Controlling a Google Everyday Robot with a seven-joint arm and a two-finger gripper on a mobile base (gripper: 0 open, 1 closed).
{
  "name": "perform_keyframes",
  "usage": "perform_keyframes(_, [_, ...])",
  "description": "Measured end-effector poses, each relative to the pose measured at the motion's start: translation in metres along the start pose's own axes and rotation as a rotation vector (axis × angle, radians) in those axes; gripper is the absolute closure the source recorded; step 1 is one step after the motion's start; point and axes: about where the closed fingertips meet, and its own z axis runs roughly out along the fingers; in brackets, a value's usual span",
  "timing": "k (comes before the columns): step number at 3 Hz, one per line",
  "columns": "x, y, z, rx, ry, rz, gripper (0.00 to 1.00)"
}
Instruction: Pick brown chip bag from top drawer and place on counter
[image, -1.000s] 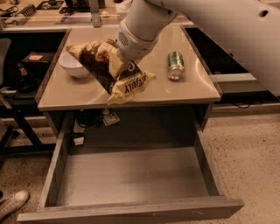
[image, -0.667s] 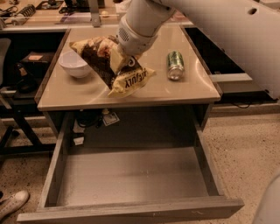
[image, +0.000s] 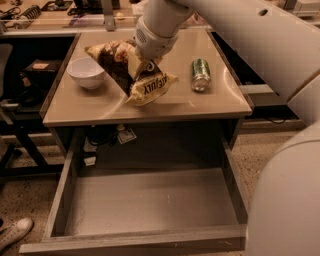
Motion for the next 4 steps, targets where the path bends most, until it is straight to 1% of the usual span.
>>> perform_keyframes(2, [-0.004,-0.022,0.018,0.005,0.027,0.043,1.00])
perform_keyframes(3, [-0.004,-0.022,0.018,0.005,0.027,0.043,0.81])
perform_keyframes(4, [-0.004,-0.022,0.018,0.005,0.027,0.043,0.58])
